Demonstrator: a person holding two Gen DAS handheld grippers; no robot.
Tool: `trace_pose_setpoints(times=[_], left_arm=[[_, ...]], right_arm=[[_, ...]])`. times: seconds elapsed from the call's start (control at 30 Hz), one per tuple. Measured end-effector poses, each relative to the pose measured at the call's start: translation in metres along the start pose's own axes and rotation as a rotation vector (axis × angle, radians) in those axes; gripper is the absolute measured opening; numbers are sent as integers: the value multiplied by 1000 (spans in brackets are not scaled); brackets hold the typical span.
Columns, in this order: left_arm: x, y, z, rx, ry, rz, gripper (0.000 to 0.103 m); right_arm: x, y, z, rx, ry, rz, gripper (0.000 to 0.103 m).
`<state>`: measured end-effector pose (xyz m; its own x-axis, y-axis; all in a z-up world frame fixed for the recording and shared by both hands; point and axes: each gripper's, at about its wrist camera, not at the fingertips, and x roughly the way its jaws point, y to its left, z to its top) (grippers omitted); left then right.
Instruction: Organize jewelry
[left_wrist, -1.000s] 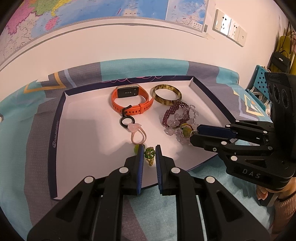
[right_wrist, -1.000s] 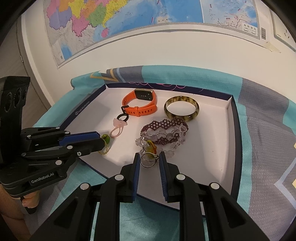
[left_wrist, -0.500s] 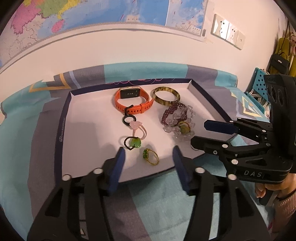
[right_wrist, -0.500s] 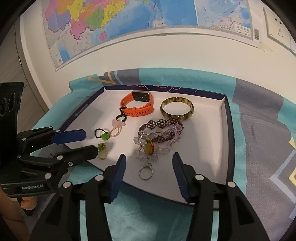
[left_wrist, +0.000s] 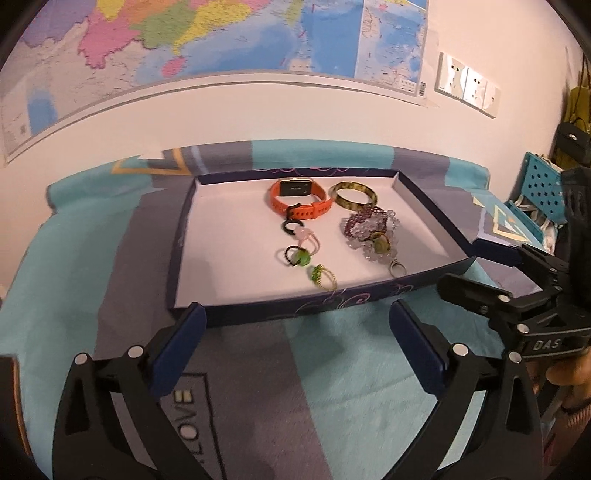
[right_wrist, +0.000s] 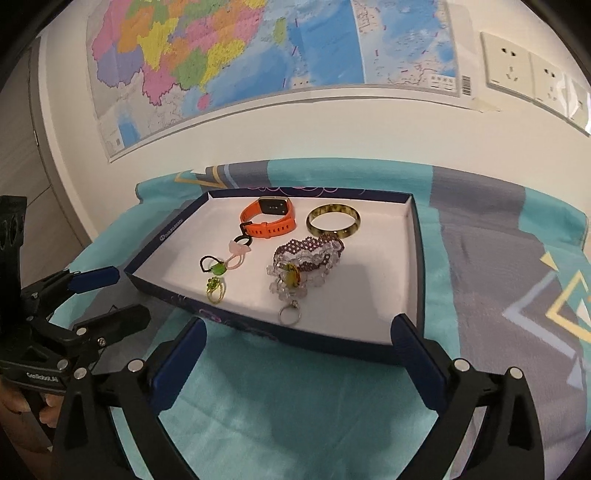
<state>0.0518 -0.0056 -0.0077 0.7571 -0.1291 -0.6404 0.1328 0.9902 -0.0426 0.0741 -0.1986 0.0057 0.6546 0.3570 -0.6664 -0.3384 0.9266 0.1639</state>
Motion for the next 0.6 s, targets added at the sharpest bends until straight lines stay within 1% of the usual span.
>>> trace_pose_setpoints(times=[0.1,0.33,0.43,0.47,0.6], left_arm=[[-6,2,-3,-17,-3,28,98],[-13,5,-10,-45,4,58,98],[-17,3,-14,-38,0,71,98],[-19,1,-15,-32,-1,77,98],[-23,0,-19,-28,-1,77,98]], right_arm=[[-5,6,-7,-10,0,-31,97],[-14,21,-18,-44,-3,-42,97],[-15,23,-21,-30,2,-37,97],[-16,24,-23,-31,3,-49,97],[-18,25,-27,-24,6,-56,97]])
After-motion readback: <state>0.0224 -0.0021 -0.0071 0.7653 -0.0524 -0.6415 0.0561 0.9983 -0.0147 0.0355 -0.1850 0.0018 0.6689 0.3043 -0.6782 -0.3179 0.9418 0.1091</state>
